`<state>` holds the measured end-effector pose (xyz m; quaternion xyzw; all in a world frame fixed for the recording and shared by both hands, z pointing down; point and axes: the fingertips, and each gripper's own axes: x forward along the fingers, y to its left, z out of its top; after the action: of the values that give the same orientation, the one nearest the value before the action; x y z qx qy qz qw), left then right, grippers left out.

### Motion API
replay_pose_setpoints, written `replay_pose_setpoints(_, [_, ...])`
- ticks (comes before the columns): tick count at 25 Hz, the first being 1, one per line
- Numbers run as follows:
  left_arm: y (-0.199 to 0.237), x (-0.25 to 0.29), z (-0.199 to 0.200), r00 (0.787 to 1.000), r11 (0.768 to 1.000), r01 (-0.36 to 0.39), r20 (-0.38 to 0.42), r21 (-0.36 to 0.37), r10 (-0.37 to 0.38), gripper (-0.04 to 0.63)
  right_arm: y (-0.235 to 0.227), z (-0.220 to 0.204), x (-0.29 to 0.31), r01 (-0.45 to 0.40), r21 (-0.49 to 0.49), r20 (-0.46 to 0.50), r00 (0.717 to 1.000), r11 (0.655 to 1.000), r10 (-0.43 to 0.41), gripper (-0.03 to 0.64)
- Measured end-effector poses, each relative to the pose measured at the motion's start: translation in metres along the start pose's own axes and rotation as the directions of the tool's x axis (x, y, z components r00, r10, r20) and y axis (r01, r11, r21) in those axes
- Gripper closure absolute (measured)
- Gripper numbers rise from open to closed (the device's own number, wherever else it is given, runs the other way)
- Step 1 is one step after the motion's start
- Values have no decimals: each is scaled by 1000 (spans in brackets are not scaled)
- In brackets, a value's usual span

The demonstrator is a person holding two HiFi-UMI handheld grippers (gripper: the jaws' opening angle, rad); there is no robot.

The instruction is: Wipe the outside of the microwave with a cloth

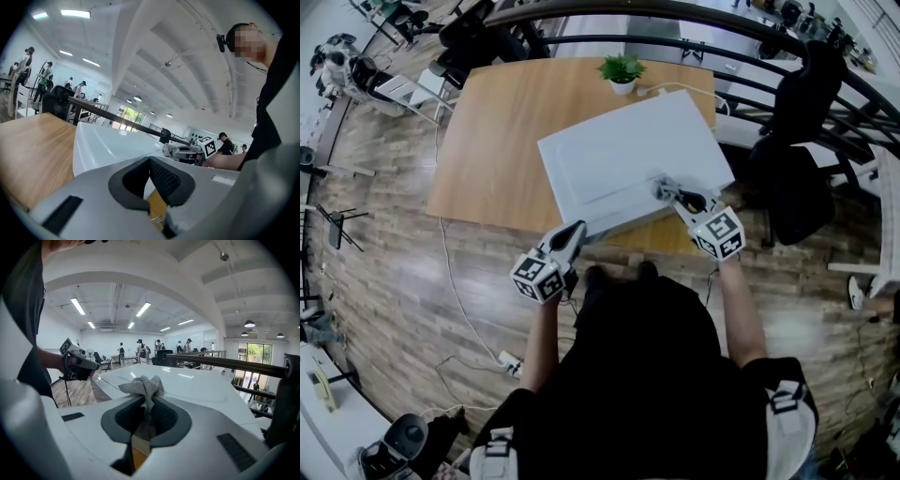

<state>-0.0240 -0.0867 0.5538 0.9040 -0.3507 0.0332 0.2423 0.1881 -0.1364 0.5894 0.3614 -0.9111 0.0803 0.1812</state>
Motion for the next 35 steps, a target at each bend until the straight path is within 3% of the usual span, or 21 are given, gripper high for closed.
replay_pose_setpoints(22, [-7, 11, -1, 999, 999, -41, 4, 22, 41, 593, -115, -25, -59, 167, -33, -78, 983, 985, -169, 580])
replay_pose_setpoints(35, [-4, 10, 0, 999, 999, -47, 21, 12, 46, 593, -155, -25, -55, 171, -69, -127, 976, 983, -178, 580])
